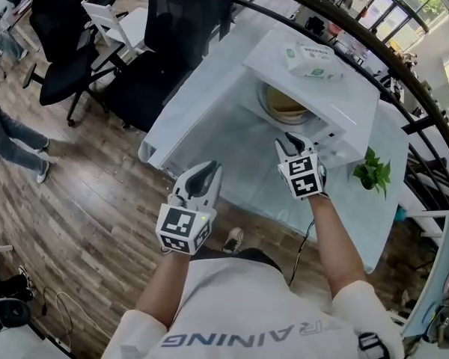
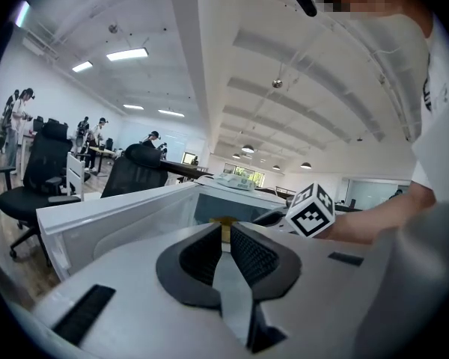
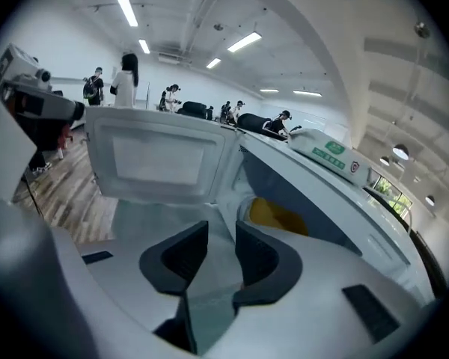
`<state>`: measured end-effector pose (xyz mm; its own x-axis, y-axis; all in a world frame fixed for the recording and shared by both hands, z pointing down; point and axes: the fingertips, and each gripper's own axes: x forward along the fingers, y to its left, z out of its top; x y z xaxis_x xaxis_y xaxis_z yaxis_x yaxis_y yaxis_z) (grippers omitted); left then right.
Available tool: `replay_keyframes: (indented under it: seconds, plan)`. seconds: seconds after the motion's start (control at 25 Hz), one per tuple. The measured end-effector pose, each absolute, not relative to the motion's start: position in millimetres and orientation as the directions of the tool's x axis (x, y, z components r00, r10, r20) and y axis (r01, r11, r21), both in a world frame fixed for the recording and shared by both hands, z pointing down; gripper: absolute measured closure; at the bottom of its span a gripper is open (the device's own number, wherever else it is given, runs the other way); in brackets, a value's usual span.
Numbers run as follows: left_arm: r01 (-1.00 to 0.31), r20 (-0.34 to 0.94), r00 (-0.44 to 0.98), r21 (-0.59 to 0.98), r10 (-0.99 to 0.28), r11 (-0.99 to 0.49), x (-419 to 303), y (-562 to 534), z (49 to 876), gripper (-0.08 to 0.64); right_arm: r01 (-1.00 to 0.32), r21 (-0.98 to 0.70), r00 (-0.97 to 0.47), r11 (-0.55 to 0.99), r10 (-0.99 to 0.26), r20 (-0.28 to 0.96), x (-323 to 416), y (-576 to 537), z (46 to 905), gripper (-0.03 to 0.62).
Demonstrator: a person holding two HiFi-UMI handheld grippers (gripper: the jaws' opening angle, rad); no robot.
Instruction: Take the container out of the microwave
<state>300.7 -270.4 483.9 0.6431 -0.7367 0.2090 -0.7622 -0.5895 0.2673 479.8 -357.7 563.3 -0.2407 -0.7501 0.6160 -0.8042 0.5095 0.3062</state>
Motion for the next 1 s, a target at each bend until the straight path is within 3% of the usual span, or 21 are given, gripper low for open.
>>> replay_keyframes:
  seconds: [0.36,1.0]
  plan:
    - [-0.754,0.229,0.653,0.278,-0.721,-0.595,305,-279,499,0.500,-0.700,0.470,-0.102,0.537,-0.727,0.679,488,-432,613,0.451]
    - [-0.745,0.251,0.664,0.308,-0.704,-0.592,303,-282,520,0.500,-0.692,0.465,-0.006,0.552,-0.649,0.761,500,-486,665,0.413]
